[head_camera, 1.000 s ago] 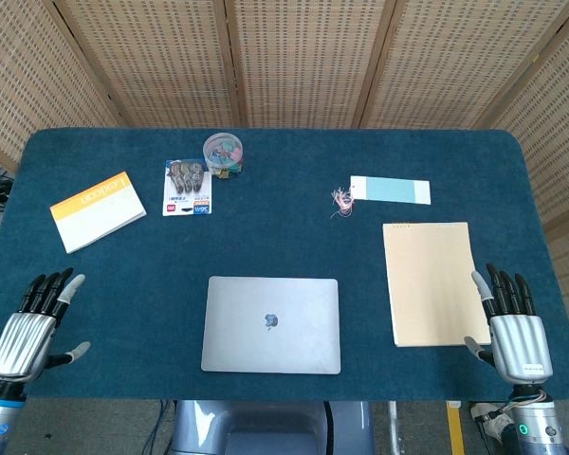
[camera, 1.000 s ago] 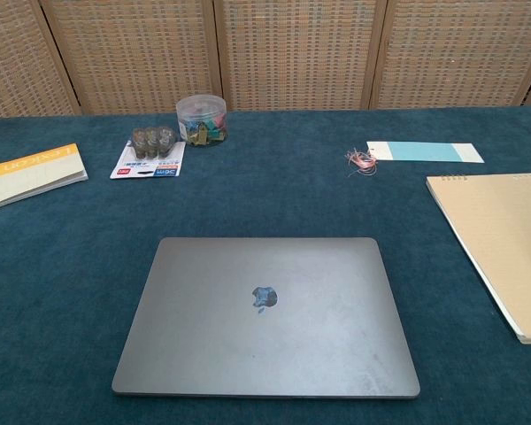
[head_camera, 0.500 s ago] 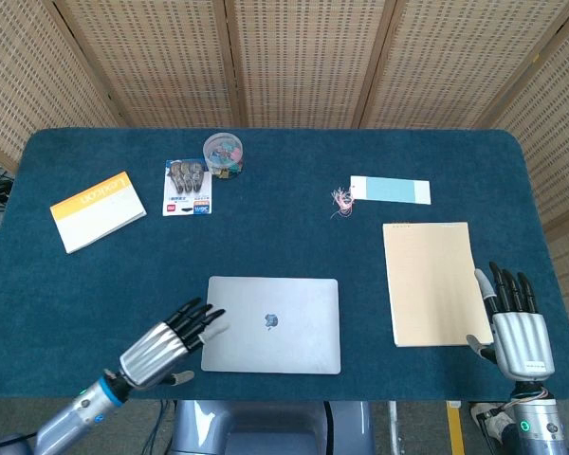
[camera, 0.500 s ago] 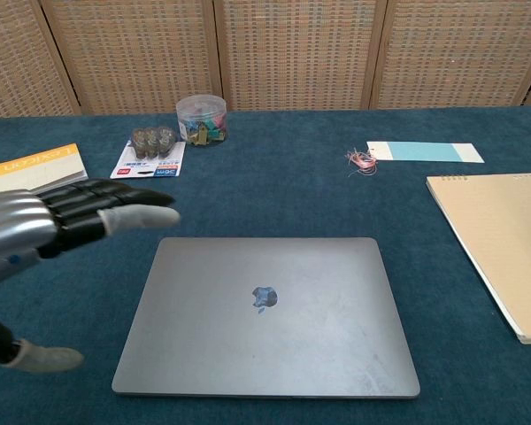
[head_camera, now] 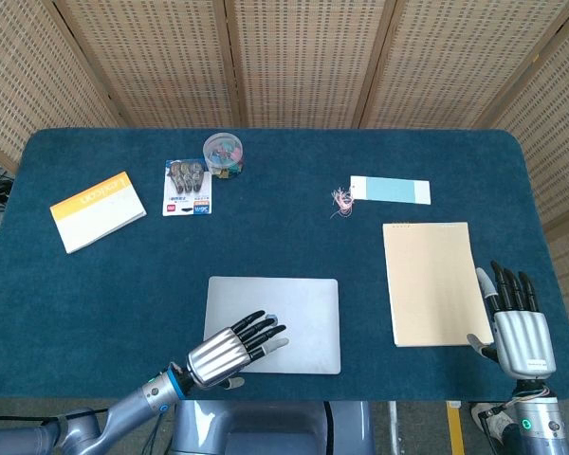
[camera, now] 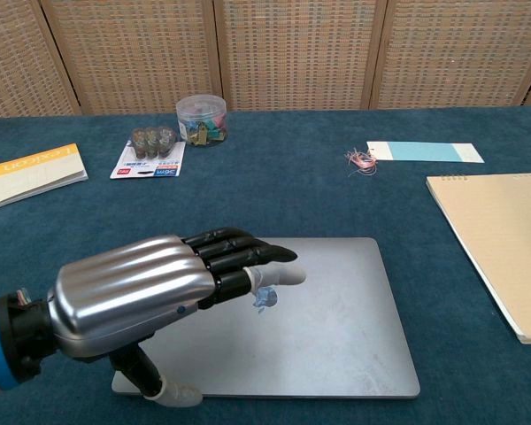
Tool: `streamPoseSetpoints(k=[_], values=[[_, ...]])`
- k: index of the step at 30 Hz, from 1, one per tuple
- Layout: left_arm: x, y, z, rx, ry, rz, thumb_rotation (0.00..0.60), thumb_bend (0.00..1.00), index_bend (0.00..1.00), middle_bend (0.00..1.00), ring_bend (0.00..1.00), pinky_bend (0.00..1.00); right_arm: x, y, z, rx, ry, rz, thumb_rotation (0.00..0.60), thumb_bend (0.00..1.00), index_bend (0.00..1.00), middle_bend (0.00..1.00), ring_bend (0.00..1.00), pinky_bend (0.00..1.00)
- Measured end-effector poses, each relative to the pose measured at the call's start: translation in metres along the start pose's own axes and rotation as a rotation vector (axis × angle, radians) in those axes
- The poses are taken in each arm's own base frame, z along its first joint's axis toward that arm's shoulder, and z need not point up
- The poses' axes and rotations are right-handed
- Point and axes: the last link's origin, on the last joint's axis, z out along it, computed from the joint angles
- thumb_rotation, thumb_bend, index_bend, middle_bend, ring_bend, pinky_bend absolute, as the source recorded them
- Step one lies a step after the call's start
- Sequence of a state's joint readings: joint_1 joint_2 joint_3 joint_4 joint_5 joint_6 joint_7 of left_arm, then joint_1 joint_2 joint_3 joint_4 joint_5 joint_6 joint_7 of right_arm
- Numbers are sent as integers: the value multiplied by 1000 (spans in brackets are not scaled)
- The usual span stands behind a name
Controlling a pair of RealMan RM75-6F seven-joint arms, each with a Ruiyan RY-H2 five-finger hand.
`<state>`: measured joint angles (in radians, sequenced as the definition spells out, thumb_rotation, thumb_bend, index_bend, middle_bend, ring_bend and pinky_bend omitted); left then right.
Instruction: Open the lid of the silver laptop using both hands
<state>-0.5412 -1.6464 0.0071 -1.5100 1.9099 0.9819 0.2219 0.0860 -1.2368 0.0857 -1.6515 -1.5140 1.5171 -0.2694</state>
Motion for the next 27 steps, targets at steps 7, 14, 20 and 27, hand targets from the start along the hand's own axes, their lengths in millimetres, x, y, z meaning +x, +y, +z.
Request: streamPoseSetpoints(k=[7, 14, 20, 27], values=[[-12, 8, 16, -1, -28, -5, 600, 0, 0, 0, 0, 0, 1, 2, 1, -8, -4, 9, 600, 0, 0, 0, 0, 0], [-24, 12, 27, 6, -37, -1, 600, 0, 0, 0, 0, 0, 0, 3, 2, -7, -9, 11, 600, 0, 0, 0, 0, 0], [-28, 13, 40, 24, -27, -3, 600, 0, 0, 0, 0, 0, 0, 3, 2, -6, -13, 13, 600, 0, 0, 0, 0, 0], [-31, 12, 48, 32, -27, 4, 600, 0, 0, 0, 0, 0, 0, 3, 2, -8, -14, 14, 600, 0, 0, 0, 0, 0]])
